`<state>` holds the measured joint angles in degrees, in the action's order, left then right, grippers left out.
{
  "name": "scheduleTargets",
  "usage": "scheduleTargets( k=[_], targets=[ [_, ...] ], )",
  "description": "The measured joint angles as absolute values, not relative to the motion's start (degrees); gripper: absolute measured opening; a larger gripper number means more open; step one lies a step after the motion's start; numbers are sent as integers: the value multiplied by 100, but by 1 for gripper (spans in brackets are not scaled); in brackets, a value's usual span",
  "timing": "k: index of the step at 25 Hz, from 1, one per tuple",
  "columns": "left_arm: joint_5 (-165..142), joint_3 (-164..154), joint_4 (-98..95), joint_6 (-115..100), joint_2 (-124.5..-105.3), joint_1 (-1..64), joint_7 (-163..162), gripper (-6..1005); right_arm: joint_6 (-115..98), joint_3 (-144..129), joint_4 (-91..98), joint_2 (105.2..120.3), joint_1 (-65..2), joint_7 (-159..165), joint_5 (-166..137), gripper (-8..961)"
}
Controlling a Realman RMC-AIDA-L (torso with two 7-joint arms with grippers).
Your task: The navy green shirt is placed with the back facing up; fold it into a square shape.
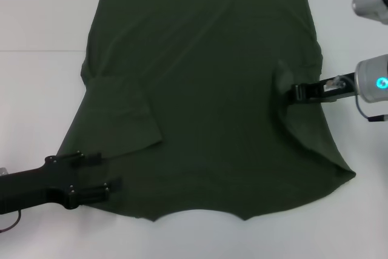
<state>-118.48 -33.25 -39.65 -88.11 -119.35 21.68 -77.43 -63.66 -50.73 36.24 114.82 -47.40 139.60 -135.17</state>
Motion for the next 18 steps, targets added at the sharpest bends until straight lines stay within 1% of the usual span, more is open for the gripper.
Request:
scheduleTargets(
  k=[4, 12, 15, 18],
  targets=[
    [-11848, -3331, -3879, -8813, -11936, 2160, -7719, 859, -6211, -5071, 3637, 11595, -4707, 13918, -13507, 51],
    [-11848, -3331, -3839, -8809, -11936, 2162, -7703, 860, -6223, -5065, 3604, 11689, -4692, 13572, -13311, 57],
    [-11848, -3331, -3833, -8807, -11936, 2162, -7702, 860, -6195, -5045, 3600, 11745, -4662, 13458, -13235, 176],
    [-11847, -3331, -3832, -8806, -11939, 2162, -7700, 859, -6178, -5035, 3600, 11752, -4572, 13373, -12983, 286]
  ],
)
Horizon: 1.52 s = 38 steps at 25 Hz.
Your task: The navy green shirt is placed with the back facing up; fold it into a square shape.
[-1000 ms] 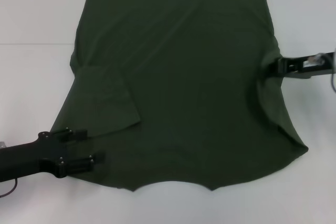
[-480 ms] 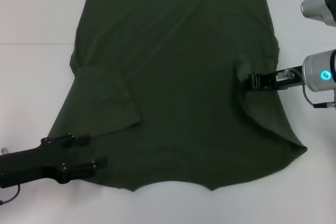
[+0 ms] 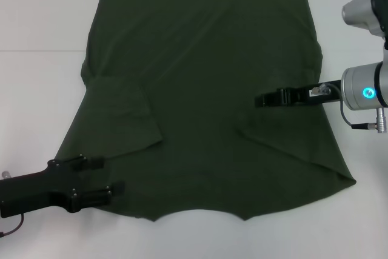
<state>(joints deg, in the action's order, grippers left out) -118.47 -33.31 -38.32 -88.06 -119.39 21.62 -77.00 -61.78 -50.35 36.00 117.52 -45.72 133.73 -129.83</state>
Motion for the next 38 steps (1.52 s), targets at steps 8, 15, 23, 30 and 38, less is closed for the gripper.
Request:
scheduleTargets(
  k=[8, 15, 23, 30, 38],
  targets=[
    [-11811, -3317, -3760, -8807, -11931, 2169, -7804, 859, -6621, -4723, 3593, 11611, -3878, 12575, -11622, 537],
    [-11803, -3133, -3753, -8916, -11835, 2198, -8264, 860, -7889, -4180, 3583, 11635, -2936, 10443, -10672, 764],
    [-11862, -3044, -3761, -9076, -11674, 2223, -8880, 863, -8817, -4233, 3509, 11939, -2248, 7754, -10639, 803],
    [-11950, -3037, -3775, -9141, -11506, 2212, -9454, 862, -8915, -4603, 2948, 11974, -2125, 5895, -10724, 804],
    [-12294, -2961, -3967, -9216, -11336, 2339, -10637, 860, -8704, -4650, 2878, 11990, -2137, 5448, -10884, 800]
  ],
)
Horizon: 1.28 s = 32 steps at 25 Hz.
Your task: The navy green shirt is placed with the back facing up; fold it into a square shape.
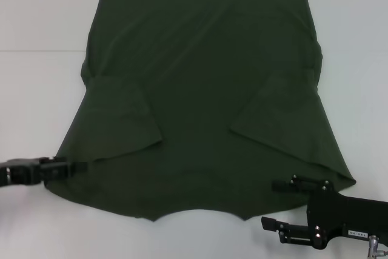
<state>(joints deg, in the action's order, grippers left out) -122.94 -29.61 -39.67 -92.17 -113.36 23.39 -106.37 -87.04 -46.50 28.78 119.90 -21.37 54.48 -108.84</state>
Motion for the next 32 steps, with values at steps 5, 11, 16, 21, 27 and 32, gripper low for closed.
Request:
scheduleTargets(
  k=[5, 11, 16, 21, 27, 32],
  targets=[
    [-12839, -2954, -4248, -9117, -11150, 2601, -12044, 859, -8680, -4654, 2875, 11994, -2170, 5410, -10881, 798],
    [-13328, -2953, -4540, -8951, -11045, 2796, -13411, 859, -8674, -4687, 2874, 12002, -2183, 5280, -10882, 799],
    [-14126, -3003, -4511, -8570, -11031, 2980, -13891, 860, -8682, -4691, 2874, 12005, -2191, 5277, -10871, 799],
    [-14290, -2998, -4406, -8500, -11059, 3054, -13899, 858, -8685, -4700, 2874, 12006, -2194, 5274, -10867, 799],
    [-14331, -3046, -4086, -8330, -11066, 3139, -13769, 860, -8681, -4713, 2874, 12006, -2213, 5273, -10871, 799],
    [-14334, -3155, -3974, -8158, -11066, 3147, -13735, 859, -8681, -4713, 2874, 12006, -2225, 5273, -10881, 798]
  ],
)
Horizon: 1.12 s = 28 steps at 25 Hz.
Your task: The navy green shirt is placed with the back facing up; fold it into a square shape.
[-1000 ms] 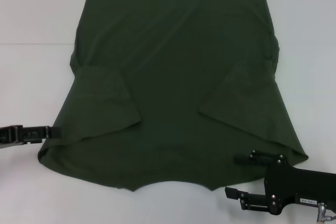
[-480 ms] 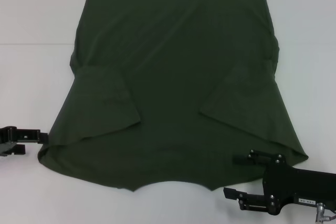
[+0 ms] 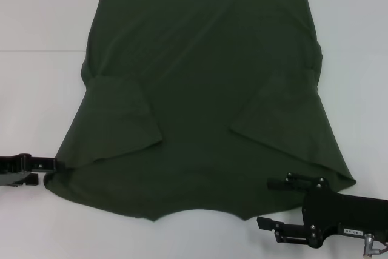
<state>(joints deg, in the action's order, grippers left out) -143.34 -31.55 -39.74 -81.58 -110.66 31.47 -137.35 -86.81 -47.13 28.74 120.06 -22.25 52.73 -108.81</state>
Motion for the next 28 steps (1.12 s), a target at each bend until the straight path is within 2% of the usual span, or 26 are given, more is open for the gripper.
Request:
scheduleTargets(
  k=[20, 28],
  targets=[
    [-14295, -3162, -3681, -7961, -11121, 3224, -13643, 860, -8684, -4729, 2874, 12006, -2250, 5273, -10881, 798],
    [-14299, -3165, -3527, -7960, -11214, 3388, -13594, 860, -8679, -4728, 2874, 12014, -2256, 5273, -10880, 799]
  ],
)
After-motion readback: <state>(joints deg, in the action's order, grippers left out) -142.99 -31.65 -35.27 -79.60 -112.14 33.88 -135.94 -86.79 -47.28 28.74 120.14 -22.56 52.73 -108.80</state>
